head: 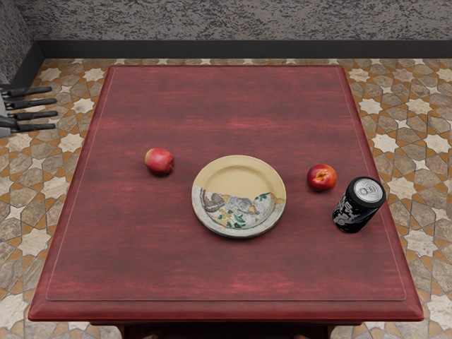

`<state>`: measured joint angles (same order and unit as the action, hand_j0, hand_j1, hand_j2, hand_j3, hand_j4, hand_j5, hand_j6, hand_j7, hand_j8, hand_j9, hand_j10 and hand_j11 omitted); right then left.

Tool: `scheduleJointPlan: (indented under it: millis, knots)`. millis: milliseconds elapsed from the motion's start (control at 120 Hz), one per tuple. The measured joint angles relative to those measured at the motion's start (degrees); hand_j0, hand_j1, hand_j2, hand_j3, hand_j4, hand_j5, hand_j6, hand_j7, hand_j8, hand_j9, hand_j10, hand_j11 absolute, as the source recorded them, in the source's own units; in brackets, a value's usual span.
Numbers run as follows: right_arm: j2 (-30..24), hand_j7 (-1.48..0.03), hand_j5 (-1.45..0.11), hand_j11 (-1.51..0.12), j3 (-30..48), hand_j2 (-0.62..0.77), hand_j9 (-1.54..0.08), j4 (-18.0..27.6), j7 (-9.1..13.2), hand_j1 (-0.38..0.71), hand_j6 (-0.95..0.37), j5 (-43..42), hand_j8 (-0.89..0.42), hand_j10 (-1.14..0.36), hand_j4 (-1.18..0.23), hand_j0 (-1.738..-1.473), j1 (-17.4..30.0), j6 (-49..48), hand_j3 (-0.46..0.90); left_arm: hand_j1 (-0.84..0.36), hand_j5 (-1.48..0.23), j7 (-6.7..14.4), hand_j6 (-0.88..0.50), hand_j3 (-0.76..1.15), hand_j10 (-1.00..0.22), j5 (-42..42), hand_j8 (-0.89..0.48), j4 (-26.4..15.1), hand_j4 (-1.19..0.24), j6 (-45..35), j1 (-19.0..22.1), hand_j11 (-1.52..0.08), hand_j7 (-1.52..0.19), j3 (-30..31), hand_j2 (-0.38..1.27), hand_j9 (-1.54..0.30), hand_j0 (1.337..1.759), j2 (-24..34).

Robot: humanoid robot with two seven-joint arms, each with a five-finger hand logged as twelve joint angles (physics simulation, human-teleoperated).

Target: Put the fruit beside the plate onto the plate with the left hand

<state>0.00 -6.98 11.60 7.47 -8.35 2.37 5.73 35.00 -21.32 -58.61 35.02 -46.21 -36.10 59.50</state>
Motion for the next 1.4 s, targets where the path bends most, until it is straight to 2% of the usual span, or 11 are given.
scheduleJointPlan:
  millis: [233,383,450,508,575,642,750,858,983,1100,1400]
  knots:
    - [0.00,-0.02,-0.02,-0.02,0.03,0.00,-0.02,0.00,0.00,-0.33,-0.02,0.02,-0.02,-0.02,-0.02,-1.658,0.00,-0.01,0.00,0.33,-0.01,0.00,-0.01,0.00,-0.01,0.94,-0.01,-0.11,-0.01,0.04,-1.25,-0.01,-0.01,1.31,0.00,-0.01,1.658,-4.01]
    - [0.00,-0.02,-0.02,-0.02,0.04,0.00,-0.02,0.00,0.00,-0.33,-0.02,0.01,-0.02,-0.02,-0.02,-1.658,0.00,-0.01,0.00,0.33,-0.02,0.00,-0.01,0.00,-0.01,15.75,-0.01,-1.83,-0.01,0.03,-7.53,-0.02,-0.02,1.78,0.00,-0.02,1.658,-8.39]
    - [0.00,-0.02,-0.02,-0.02,0.04,0.00,-0.02,0.00,0.00,-0.33,-0.02,0.01,-0.02,-0.02,-0.02,-1.658,0.00,0.00,0.00,0.32,-0.03,0.00,-0.02,0.00,-0.02,25.00,-0.02,-5.65,-0.02,0.03,-8.76,-0.03,-0.03,1.81,0.00,-0.03,1.658,-10.78]
    - [0.00,-0.02,-0.02,-0.02,0.04,0.00,-0.02,0.00,0.00,-0.33,-0.02,0.01,-0.02,-0.02,-0.02,-1.658,0.00,0.01,0.00,0.32,-0.03,0.00,-0.02,0.00,-0.03,33.16,-0.02,-11.50,-0.03,-0.53,-11.29,-0.03,-0.03,1.78,0.00,-0.03,1.658,-10.81]
    - [0.00,-0.02,-0.02,-0.02,0.04,0.00,-0.02,0.00,0.00,-0.33,-0.02,0.00,-0.02,-0.02,-0.02,-1.658,0.00,0.00,0.00,0.31,-0.04,0.00,-0.03,0.00,-0.03,42.82,-0.03,-18.25,-0.03,-6.64,-13.05,-0.04,-0.04,1.95,0.01,-0.04,1.658,-12.89]
    - [0.00,-0.02,-0.02,-0.02,0.04,0.00,-0.02,0.00,0.00,-0.33,-0.02,0.00,-0.02,-0.02,-0.02,-1.658,0.00,0.00,0.00,0.31,-0.04,0.00,-0.03,0.00,-0.03,52.82,-0.03,-22.18,-0.03,-14.78,-13.40,-0.04,-0.04,2.62,0.01,-0.04,1.658,-15.64]
    - [0.00,-0.02,-0.02,-0.02,0.04,0.00,-0.02,0.00,0.00,-0.33,-0.02,0.00,-0.02,-0.02,-0.02,-1.658,0.00,0.01,0.00,0.31,-0.05,0.00,-0.04,0.00,-0.04,63.08,-0.04,-25.01,-0.04,-29.48,-23.39,-0.05,-0.05,12.48,0.01,-0.05,1.658,-18.51]
    - [0.00,-0.02,-0.02,-0.02,0.04,0.00,-0.02,0.00,0.00,-0.33,-0.02,0.01,-0.02,-0.02,-0.02,-1.658,0.00,0.01,0.00,0.30,-0.05,0.00,-0.04,0.00,-0.04,66.70,-0.04,-26.01,-0.04,-36.64,-25.61,-0.05,-0.05,22.50,0.01,-0.05,1.658,-21.32]
    - [0.00,-0.02,-0.02,-0.02,0.04,0.00,-0.02,0.00,0.00,-0.33,-0.02,0.02,-0.02,-0.02,-0.02,-1.658,0.00,0.01,0.00,0.30,-0.06,0.00,-0.05,0.00,-0.05,68.77,-0.05,-26.40,-0.05,-39.45,-28.76,-0.06,-0.06,30.25,0.01,-0.06,1.658,-25.08]
    - [0.00,-0.02,-0.02,-0.02,0.04,0.00,-0.02,-0.01,0.00,-0.33,-0.02,0.01,-0.02,-0.02,-0.02,-1.658,0.00,0.01,0.00,0.27,-0.08,0.00,-0.07,0.00,-0.07,71.02,-0.07,-26.38,-0.07,-42.08,-29.55,-0.08,-0.08,36.46,0.01,-0.08,1.658,-28.51]
    - [0.00,-0.02,-0.02,-0.02,0.04,0.00,-0.02,-0.05,0.00,-0.33,-0.02,0.00,-0.02,-0.02,-0.02,-1.658,0.00,0.02,0.00,0.15,-0.22,0.00,-0.17,0.00,-0.17,74.55,-0.17,-26.10,-0.17,-50.97,-27.39,-0.22,-0.22,40.72,0.04,-0.22,1.658,-30.23]
